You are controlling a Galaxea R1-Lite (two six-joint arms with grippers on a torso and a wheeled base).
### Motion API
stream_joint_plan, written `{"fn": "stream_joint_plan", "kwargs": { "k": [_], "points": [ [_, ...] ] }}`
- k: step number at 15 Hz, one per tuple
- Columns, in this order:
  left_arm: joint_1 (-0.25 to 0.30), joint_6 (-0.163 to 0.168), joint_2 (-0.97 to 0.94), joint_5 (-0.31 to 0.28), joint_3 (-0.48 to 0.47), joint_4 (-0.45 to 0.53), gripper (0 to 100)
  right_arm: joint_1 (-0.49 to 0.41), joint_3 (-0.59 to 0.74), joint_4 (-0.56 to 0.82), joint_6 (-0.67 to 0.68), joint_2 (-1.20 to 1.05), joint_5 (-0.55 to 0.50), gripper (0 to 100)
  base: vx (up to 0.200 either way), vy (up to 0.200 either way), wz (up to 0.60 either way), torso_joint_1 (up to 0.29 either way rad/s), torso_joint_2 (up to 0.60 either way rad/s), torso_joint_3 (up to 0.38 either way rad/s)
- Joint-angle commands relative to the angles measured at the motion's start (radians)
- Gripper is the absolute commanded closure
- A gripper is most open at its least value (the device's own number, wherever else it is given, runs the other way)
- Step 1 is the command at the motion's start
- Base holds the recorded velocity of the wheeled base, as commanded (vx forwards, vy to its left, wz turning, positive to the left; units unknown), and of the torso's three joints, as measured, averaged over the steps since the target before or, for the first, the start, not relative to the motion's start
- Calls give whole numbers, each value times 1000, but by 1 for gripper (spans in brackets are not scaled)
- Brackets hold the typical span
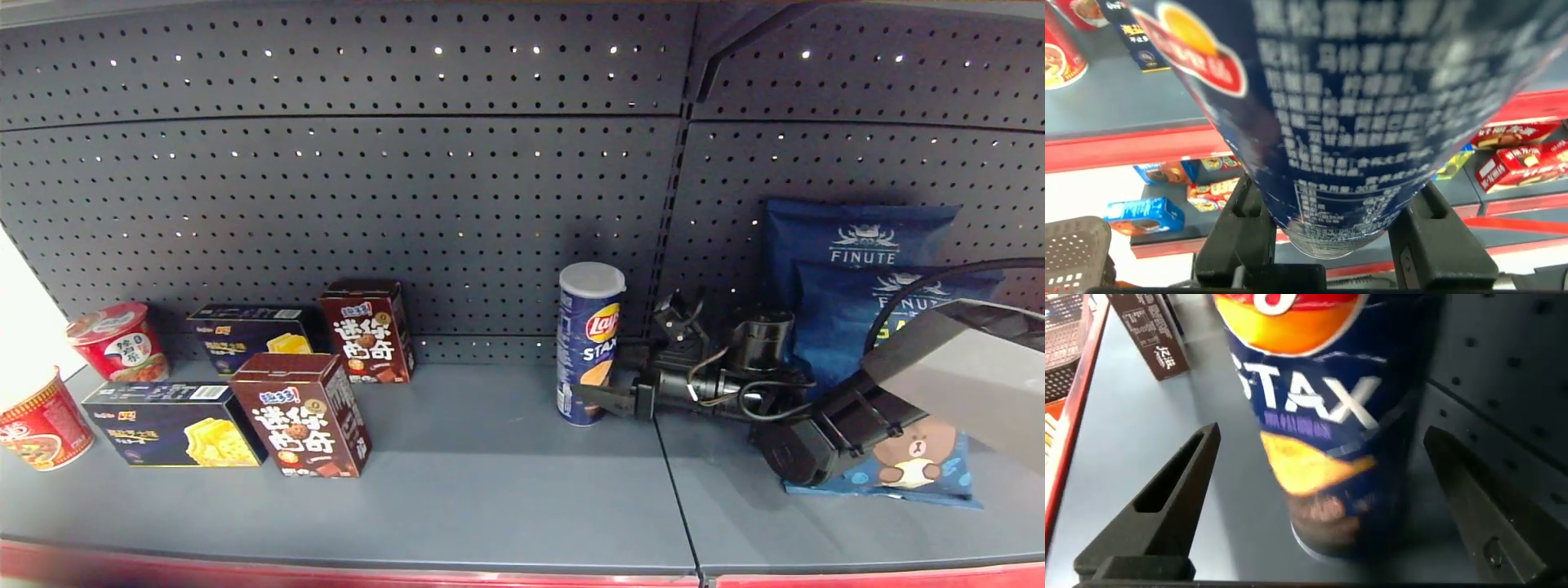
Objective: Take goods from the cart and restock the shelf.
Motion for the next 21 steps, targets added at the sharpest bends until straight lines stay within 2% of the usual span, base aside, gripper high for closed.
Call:
{"fn": "stream_joint_plan", "kwargs": {
  "k": [1, 5, 6, 11, 16, 19, 21],
  "points": [
    [2, -1, -9, 2, -2, -1, 100, 13, -50, 1, 0, 57, 0, 0, 0, 0, 0, 0, 0, 0],
    [3, 4, -9, 4, -7, 0, 100, 28, -109, -14, 12, 108, -1, 0, 0, 0, 0, 0, 0, 0],
    [3, 4, -9, 4, -7, 6, 100, 27, -109, -17, 12, 109, -1, 100, 0, 0, 0, 0, 0, 0],
    [3, 4, -17, 4, 11, 8, 100, 28, -64, -5, 10, 17, -30, 100, 0, 0, 0, 0, 0, 0],
    [5, -1, -106, 11, 21, 80, 100, 143, 165, 0, 10, -239, -263, 100, 0, 0, 0, 0, 0, 0],
    [5, -1, -106, 11, 16, 77, 100, 188, 315, -2, 1, -366, -326, 100, 0, 0, 0, 0, 0, 0],
    [3, 1, -106, 11, 10, 77, 100, 220, 359, -8, 3, -403, -443, 100, 0, 0, 0, 0, 0, 0]
  ]
}}
